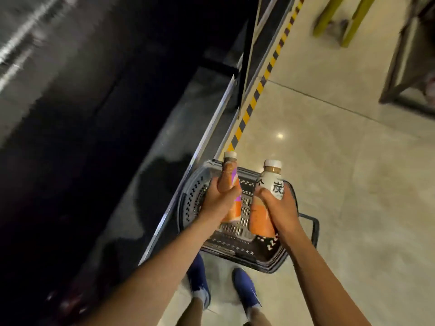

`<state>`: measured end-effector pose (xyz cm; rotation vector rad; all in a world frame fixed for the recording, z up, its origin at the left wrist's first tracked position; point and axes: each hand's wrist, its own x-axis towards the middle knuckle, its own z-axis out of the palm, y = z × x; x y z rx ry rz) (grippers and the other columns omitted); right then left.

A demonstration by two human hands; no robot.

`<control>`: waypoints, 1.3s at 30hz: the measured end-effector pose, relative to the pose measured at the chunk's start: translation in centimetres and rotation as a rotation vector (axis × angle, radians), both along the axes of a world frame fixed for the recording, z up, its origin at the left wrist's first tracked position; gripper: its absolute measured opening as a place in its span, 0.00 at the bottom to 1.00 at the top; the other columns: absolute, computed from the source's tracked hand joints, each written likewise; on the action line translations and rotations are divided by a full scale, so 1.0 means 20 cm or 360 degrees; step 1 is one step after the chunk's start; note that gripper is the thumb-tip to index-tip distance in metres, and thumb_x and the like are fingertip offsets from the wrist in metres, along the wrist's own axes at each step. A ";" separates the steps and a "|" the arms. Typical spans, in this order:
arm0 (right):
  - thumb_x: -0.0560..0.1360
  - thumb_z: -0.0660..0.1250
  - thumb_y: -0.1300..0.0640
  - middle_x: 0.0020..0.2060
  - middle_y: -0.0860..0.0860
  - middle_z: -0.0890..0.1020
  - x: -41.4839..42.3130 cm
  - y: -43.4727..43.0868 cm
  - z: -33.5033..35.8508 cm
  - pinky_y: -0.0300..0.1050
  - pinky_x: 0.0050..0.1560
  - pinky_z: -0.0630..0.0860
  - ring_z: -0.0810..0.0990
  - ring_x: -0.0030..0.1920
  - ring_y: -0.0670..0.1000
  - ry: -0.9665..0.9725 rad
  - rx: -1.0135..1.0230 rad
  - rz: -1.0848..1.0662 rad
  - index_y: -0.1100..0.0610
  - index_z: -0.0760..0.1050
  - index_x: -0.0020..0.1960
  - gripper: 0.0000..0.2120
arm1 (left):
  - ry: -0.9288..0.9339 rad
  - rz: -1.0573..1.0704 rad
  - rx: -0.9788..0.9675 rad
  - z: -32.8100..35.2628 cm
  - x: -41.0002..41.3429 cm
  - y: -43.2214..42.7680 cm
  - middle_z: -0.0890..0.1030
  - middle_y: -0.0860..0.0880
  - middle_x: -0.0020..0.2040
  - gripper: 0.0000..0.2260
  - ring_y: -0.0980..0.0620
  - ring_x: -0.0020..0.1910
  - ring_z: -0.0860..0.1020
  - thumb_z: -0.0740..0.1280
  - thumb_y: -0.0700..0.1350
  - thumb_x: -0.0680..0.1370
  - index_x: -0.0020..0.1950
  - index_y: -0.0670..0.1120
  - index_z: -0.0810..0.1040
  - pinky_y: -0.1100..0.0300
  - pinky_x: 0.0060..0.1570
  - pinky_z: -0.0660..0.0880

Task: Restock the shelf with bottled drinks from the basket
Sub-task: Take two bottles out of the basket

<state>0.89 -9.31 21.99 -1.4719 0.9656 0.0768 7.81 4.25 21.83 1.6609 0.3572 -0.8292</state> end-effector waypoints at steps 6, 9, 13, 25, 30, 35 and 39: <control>0.71 0.75 0.52 0.48 0.54 0.84 0.02 0.12 1.15 0.51 0.44 0.81 0.84 0.46 0.53 -0.0466 -0.0096 0.0230 0.53 0.73 0.59 0.20 | -0.0266 0.0229 -0.0233 1.11 -0.17 0.19 0.84 0.44 0.51 0.13 0.43 0.48 0.84 0.73 0.55 0.71 0.53 0.57 0.75 0.48 0.44 0.82; 0.69 0.76 0.50 0.48 0.55 0.84 -0.07 0.25 1.56 0.47 0.38 0.82 0.85 0.42 0.52 -0.0673 0.0010 0.0414 0.52 0.75 0.59 0.22 | -0.0353 0.0312 -0.0273 1.53 -0.28 0.38 0.85 0.43 0.44 0.13 0.47 0.37 0.85 0.72 0.59 0.73 0.50 0.53 0.78 0.54 0.36 0.82; 0.66 0.77 0.51 0.41 0.54 0.82 -0.27 0.50 1.99 0.46 0.34 0.79 0.81 0.36 0.50 -0.0971 0.0175 0.0677 0.53 0.76 0.54 0.20 | -0.0677 0.0614 -0.0516 1.99 -0.67 0.73 0.83 0.40 0.40 0.12 0.45 0.29 0.81 0.70 0.51 0.76 0.49 0.43 0.76 0.57 0.30 0.78; 0.61 0.75 0.47 0.48 0.61 0.84 -1.08 1.56 2.68 0.64 0.47 0.81 0.83 0.47 0.67 -0.1332 0.0682 0.1861 0.52 0.77 0.58 0.26 | -0.1443 0.1473 -0.0637 2.58 -2.02 1.57 0.81 0.38 0.44 0.27 0.41 0.33 0.79 0.80 0.60 0.60 0.51 0.47 0.79 0.49 0.34 0.78; 0.58 0.76 0.46 0.48 0.57 0.85 -1.56 2.01 2.76 0.58 0.47 0.83 0.85 0.47 0.61 -0.1358 0.0806 0.2150 0.45 0.79 0.55 0.25 | -0.1574 0.1786 -0.0608 2.64 -2.59 1.94 0.79 0.35 0.42 0.37 0.41 0.31 0.78 0.82 0.59 0.58 0.57 0.40 0.75 0.51 0.32 0.77; 0.55 0.76 0.44 0.45 0.53 0.86 -1.98 2.44 2.75 0.47 0.41 0.81 0.85 0.42 0.52 -0.1310 0.0978 0.2306 0.42 0.81 0.51 0.24 | -0.1702 0.1990 -0.0485 2.66 -3.08 2.29 0.78 0.35 0.41 0.38 0.41 0.31 0.78 0.81 0.58 0.60 0.58 0.36 0.71 0.51 0.32 0.78; 0.56 0.76 0.43 0.44 0.52 0.86 -2.23 2.71 2.72 0.48 0.39 0.80 0.85 0.41 0.52 -0.1299 0.1001 0.2350 0.43 0.81 0.52 0.24 | -0.1778 0.2032 -0.0381 2.66 -3.36 2.51 0.79 0.36 0.42 0.34 0.41 0.31 0.79 0.80 0.57 0.62 0.57 0.39 0.72 0.52 0.33 0.78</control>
